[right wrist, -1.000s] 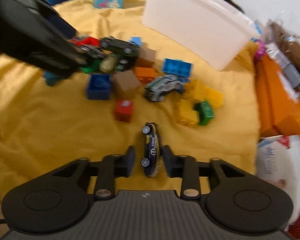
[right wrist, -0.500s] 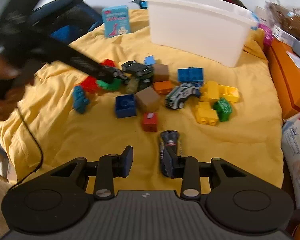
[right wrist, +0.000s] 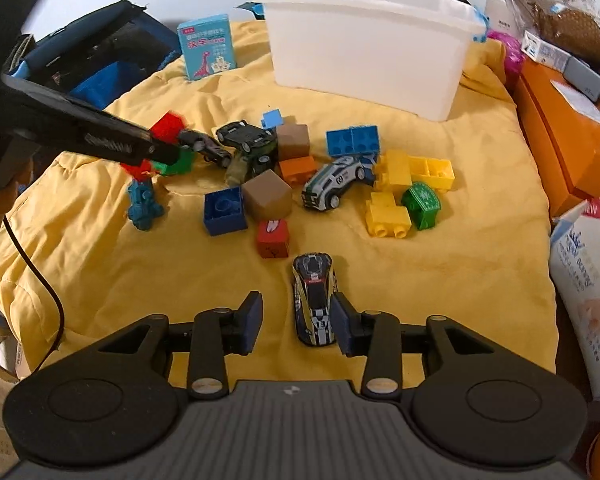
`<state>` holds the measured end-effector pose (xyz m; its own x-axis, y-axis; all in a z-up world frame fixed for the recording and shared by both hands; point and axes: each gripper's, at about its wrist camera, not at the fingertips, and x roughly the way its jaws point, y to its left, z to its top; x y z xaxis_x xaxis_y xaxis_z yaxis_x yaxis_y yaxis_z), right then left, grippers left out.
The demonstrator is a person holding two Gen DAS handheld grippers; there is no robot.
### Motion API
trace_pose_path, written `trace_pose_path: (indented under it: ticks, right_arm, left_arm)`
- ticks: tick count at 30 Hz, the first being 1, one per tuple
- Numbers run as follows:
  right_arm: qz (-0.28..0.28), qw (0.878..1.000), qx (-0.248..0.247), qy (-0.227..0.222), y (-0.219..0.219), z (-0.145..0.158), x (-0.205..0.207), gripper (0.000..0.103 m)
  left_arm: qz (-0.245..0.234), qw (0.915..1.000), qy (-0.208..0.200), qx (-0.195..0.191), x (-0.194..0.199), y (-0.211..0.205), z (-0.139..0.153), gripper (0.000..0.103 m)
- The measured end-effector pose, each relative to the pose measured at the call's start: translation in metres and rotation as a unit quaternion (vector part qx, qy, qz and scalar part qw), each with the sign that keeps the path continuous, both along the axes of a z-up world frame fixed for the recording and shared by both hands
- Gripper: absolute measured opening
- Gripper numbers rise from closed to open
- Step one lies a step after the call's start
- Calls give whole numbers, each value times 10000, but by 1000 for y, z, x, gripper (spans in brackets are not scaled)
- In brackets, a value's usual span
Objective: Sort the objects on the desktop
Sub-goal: 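Grasp the black-and-yellow toy car with the right tool while the left tool approaches the white race car, then close the left tool on the white race car and lift it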
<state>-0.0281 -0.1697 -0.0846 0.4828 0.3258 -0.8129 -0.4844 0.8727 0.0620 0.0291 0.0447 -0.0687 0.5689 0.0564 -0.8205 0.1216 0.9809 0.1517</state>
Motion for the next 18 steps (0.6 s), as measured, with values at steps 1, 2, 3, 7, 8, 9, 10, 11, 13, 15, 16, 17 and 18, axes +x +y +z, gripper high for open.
trace_pose_path:
  ticks: [1, 2, 3, 7, 8, 9, 10, 11, 13, 15, 16, 17, 18]
  right_arm:
    - [-13, 10000, 21, -3, -1, 0, 0, 41]
    - [-30, 10000, 37, -20, -3, 1, -1, 42]
    - [-57, 10000, 42, -37, -5, 1, -1, 42]
    - [-208, 9997, 112, 53, -11, -1, 2, 42]
    - [-219, 9997, 121, 70, -11, -2, 2, 42]
    - [-220, 9997, 113, 66, -11, -1, 2, 42]
    - [-210, 9997, 99, 54, -10, -1, 2, 42]
    - [-201, 9997, 97, 42, -9, -1, 2, 42]
    - [-162, 9998, 104, 13, -7, 0, 1, 42]
    - [-150, 9999, 69, -2, -5, 0, 1, 42]
    - [-148, 9999, 55, 5, -5, 0, 1, 42]
    - [-146, 9999, 49, 17, -5, -1, 2, 42]
    - [-146, 9999, 49, 31, -5, -2, 2, 42]
  left_arm:
    - [-51, 10000, -57, 64, -1, 2, 1, 37]
    - [-151, 9998, -157, 14, -4, 3, 4, 37]
    - [-250, 9993, -245, -89, -7, 3, 8, 37]
    - [-665, 9970, -342, -192, -7, -12, 18, 40]
    - [-690, 9971, -303, -140, -3, -17, 17, 42]
    - [-689, 9973, -225, -100, 1, -20, 15, 42]
    - [-689, 9975, -103, -68, 6, -22, 11, 42]
    - [-704, 9975, 41, -58, 11, -23, 6, 42]
    - [-723, 9971, 233, 13, 19, -22, -5, 42]
    - [-698, 9968, 391, 84, 22, -20, -15, 37]
    - [-677, 9970, 377, -25, 21, -16, -17, 36]
    - [-643, 9974, 320, -107, 18, -13, -16, 36]
    - [-623, 9976, 275, -122, 15, -12, -13, 36]
